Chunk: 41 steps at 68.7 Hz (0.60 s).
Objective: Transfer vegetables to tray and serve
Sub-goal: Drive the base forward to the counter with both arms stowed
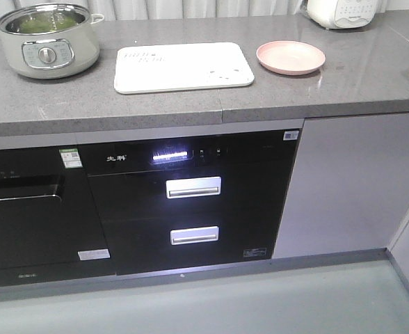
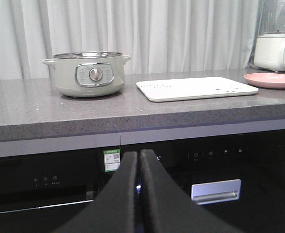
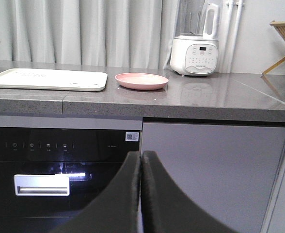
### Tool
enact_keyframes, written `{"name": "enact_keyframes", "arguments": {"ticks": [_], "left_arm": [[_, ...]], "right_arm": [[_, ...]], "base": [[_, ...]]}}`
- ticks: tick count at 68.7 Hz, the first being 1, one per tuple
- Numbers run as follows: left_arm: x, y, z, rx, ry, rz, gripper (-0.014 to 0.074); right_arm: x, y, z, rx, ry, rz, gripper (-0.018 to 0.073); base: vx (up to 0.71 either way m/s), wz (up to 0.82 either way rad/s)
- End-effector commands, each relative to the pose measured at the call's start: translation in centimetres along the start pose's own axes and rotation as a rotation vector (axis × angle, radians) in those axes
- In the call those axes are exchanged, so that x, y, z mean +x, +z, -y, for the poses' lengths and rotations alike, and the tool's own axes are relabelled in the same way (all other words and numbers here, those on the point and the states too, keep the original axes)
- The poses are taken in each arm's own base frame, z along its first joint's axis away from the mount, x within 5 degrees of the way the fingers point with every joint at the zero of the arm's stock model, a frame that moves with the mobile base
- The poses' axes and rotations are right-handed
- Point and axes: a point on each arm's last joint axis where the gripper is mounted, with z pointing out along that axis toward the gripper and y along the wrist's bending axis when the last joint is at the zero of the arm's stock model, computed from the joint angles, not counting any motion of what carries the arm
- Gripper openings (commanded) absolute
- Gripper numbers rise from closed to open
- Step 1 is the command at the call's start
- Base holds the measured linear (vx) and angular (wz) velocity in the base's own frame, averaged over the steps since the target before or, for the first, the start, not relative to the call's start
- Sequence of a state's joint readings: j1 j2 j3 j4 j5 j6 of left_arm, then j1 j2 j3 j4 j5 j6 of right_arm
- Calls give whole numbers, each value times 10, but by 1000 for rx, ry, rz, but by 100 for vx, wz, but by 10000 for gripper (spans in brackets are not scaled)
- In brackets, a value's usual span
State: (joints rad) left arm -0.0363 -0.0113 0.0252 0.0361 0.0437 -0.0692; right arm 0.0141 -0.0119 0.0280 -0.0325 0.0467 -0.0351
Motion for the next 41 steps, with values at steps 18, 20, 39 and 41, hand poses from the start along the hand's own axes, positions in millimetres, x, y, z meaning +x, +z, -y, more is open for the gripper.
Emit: {"name": "enact_keyframes", "arguments": {"ticks": [18, 20, 39, 41], "left_arm": [[2, 0, 0, 6, -12, 61, -6], [2, 0, 0, 6, -12, 61, -6], [2, 0, 0, 6, -12, 61, -6], [2, 0, 0, 6, -12, 61, -6]], "right_arm": [[-2, 0, 0, 8, -17, 67, -6], [-2, 0, 0, 8, -17, 67, -6], [-2, 0, 0, 8, -17, 67, -6], [-2, 0, 0, 8, -17, 67, -6]], "base": [[23, 5], [23, 6], [23, 7], [23, 9]]}}
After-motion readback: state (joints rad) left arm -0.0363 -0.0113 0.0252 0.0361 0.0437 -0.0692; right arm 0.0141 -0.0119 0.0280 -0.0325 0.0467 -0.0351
